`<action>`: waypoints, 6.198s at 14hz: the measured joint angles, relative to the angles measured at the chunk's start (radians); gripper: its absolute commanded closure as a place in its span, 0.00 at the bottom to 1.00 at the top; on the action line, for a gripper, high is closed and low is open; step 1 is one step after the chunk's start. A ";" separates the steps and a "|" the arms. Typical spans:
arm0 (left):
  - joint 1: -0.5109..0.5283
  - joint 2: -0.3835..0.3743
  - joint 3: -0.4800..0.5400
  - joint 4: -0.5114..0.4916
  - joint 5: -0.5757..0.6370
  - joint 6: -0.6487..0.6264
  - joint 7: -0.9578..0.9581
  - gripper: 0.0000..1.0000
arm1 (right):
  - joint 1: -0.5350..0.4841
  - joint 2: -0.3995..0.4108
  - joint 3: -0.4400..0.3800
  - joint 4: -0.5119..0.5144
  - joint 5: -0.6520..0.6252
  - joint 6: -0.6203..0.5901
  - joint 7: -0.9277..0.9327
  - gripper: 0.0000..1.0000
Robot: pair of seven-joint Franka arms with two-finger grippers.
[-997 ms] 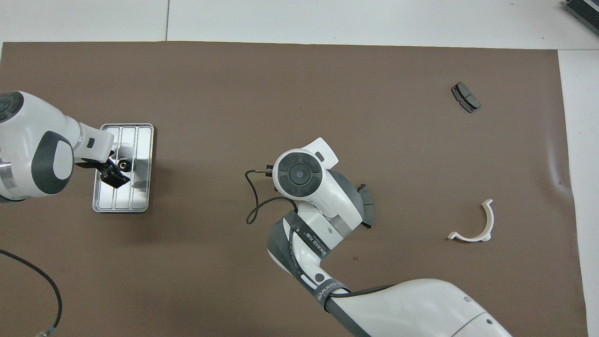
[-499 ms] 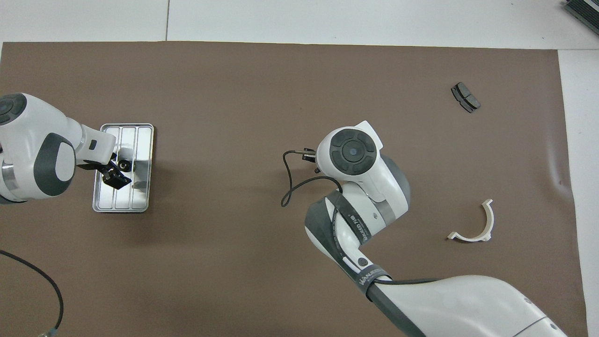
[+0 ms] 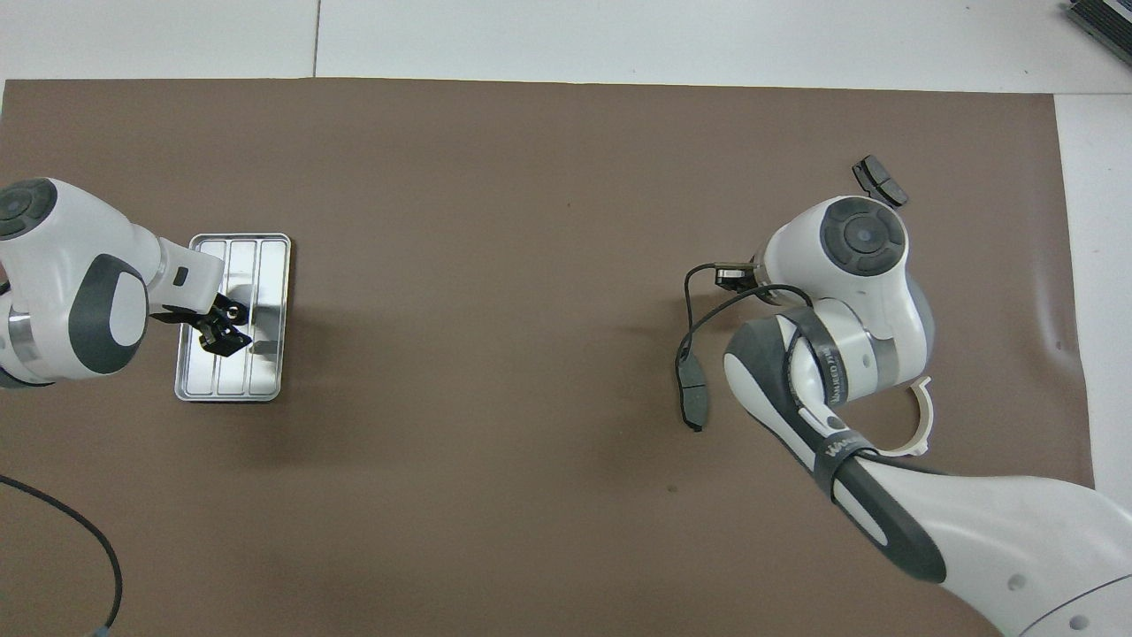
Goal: Place bearing gear from tray to pile
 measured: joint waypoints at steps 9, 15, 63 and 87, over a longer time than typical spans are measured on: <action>0.000 -0.004 0.003 -0.002 0.000 0.007 0.000 0.77 | -0.089 0.029 0.002 -0.014 0.000 0.064 -0.066 0.00; -0.001 -0.004 0.002 0.028 0.000 0.053 -0.084 0.81 | -0.081 -0.048 0.019 0.015 0.008 0.040 -0.066 0.00; 0.028 -0.030 0.021 0.071 -0.032 -0.039 -0.157 0.24 | 0.390 0.066 0.154 0.292 0.030 -0.201 0.524 0.00; 0.057 -0.029 0.019 -0.051 -0.024 0.068 0.110 0.78 | 0.532 0.296 0.155 0.410 -0.071 -0.148 0.701 1.00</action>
